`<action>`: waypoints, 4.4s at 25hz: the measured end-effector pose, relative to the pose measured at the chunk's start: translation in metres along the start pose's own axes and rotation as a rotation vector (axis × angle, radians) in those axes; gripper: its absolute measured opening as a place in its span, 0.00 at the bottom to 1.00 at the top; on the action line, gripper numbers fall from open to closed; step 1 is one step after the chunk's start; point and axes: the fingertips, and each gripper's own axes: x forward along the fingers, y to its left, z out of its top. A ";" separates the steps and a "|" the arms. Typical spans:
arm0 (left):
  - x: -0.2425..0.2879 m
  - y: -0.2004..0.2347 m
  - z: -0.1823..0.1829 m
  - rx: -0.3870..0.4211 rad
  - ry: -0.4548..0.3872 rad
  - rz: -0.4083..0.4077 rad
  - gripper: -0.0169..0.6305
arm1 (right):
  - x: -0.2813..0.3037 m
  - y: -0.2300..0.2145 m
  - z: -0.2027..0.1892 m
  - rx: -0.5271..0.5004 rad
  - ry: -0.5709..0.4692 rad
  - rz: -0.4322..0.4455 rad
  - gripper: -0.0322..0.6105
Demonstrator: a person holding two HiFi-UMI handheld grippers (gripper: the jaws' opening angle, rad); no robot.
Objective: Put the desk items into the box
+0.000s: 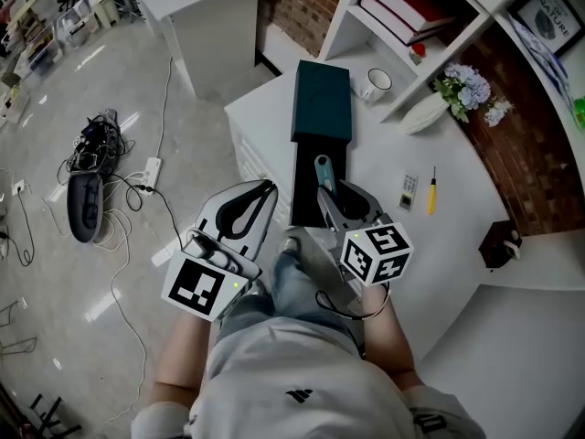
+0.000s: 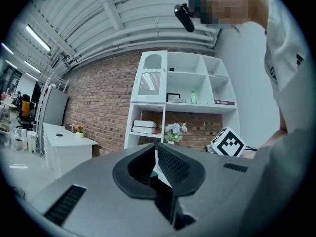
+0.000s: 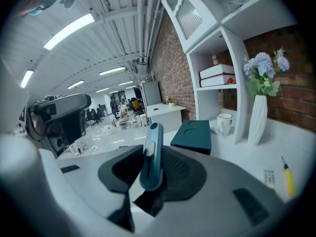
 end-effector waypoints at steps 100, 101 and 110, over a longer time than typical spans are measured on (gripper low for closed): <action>0.069 -0.034 -0.011 0.033 0.059 -0.120 0.05 | -0.035 -0.003 0.054 0.042 -0.161 0.109 0.06; 0.071 -0.037 -0.011 0.036 0.061 -0.129 0.05 | -0.041 -0.001 0.058 0.035 -0.180 0.110 0.06; 0.076 -0.056 -0.009 0.036 0.072 -0.181 0.05 | -0.083 0.010 0.081 -0.029 -0.311 0.112 0.06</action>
